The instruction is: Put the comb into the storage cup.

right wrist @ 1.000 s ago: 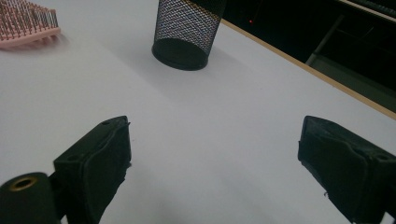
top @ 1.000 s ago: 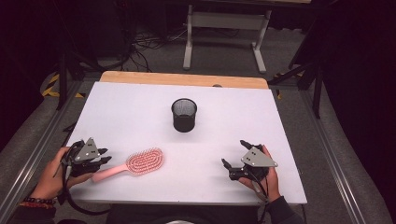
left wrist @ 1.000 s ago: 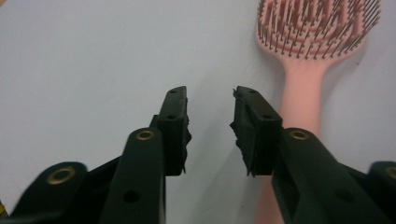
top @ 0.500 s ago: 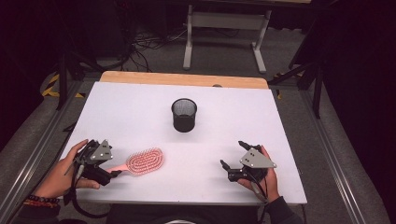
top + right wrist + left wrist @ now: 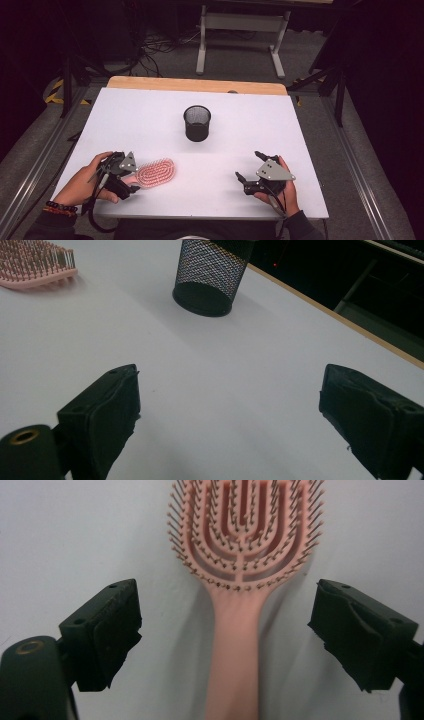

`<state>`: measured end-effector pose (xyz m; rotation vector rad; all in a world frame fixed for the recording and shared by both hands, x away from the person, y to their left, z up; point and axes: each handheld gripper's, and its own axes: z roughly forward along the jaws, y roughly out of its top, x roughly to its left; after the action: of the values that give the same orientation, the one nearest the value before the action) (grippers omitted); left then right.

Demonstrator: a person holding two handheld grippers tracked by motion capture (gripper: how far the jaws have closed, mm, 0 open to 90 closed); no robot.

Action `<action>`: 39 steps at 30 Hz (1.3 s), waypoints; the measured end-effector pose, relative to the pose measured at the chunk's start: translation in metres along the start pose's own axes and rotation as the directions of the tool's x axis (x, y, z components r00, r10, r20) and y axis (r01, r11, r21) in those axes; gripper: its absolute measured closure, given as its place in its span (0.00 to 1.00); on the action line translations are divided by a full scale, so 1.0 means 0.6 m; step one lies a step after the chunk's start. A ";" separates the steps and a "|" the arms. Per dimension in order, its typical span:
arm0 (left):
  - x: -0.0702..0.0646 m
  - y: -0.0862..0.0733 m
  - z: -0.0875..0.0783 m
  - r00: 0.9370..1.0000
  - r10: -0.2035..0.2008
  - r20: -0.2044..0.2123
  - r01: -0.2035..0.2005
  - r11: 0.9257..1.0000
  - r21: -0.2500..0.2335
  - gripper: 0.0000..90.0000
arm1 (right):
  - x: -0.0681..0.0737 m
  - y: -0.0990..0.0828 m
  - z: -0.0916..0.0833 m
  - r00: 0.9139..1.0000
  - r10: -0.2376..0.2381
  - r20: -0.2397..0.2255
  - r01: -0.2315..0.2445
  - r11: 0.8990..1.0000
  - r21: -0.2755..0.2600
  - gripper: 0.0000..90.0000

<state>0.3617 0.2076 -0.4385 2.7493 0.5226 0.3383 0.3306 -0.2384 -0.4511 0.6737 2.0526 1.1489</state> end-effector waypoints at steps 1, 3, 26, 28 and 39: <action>0.000 0.000 0.002 1.000 0.010 0.004 -0.010 1.000 0.014 0.17 | 0.000 0.000 0.000 1.000 -0.001 0.001 0.001 1.000 0.003 0.11; 0.001 -0.001 0.005 1.000 0.020 0.023 -0.021 0.999 0.027 0.22 | 0.000 0.000 0.000 1.000 -0.003 -0.003 0.003 1.000 0.004 0.11; 0.016 0.004 0.017 0.989 0.001 0.146 -0.008 0.999 0.049 0.74 | 0.001 -0.001 0.003 1.000 -0.010 -0.010 0.010 1.000 0.010 0.12; 0.013 0.002 0.017 0.991 -0.007 0.137 0.002 0.999 0.036 0.76 | 0.000 -0.001 0.003 1.000 -0.008 -0.011 0.008 1.000 0.012 0.12; 0.004 -0.004 0.018 0.997 -0.049 0.054 0.051 0.998 -0.032 0.77 | 0.000 0.000 0.001 1.000 -0.014 -0.011 0.015 1.000 0.009 0.12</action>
<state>0.3662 0.2077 -0.4488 2.7002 0.5652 0.2586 0.3308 -0.2380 -0.4516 0.6571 2.0695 1.1384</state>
